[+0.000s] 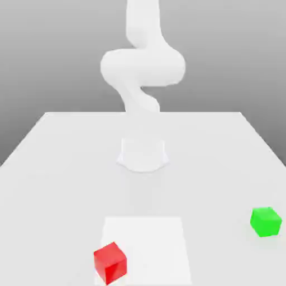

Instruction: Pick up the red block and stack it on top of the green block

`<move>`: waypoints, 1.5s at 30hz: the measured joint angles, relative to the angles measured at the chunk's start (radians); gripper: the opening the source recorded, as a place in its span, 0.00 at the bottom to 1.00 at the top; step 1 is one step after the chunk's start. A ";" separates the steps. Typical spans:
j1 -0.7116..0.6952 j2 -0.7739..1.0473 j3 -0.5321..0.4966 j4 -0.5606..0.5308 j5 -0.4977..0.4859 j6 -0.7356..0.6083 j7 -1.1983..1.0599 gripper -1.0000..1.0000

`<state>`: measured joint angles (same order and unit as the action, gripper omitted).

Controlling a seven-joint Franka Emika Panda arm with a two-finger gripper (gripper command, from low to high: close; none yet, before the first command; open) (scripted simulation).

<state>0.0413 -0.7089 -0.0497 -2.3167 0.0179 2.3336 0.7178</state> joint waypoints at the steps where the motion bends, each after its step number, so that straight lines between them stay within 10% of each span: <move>1: 0.016 0.039 -0.020 -0.007 0.010 0.014 -0.037 0.50; 16: 0.150 0.589 -0.214 -0.105 0.164 0.211 -0.564 0.50; 30: 0.063 1.071 -0.160 -0.146 0.210 0.478 -0.867 0.50; 31: 0.053 1.093 -0.147 -0.143 0.222 0.496 -0.877 0.00; 45: 0.160 0.904 -0.165 -0.182 0.096 0.346 -0.760 0.00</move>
<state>0.2010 0.1949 -0.2146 -2.4990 0.1140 2.6798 -0.0423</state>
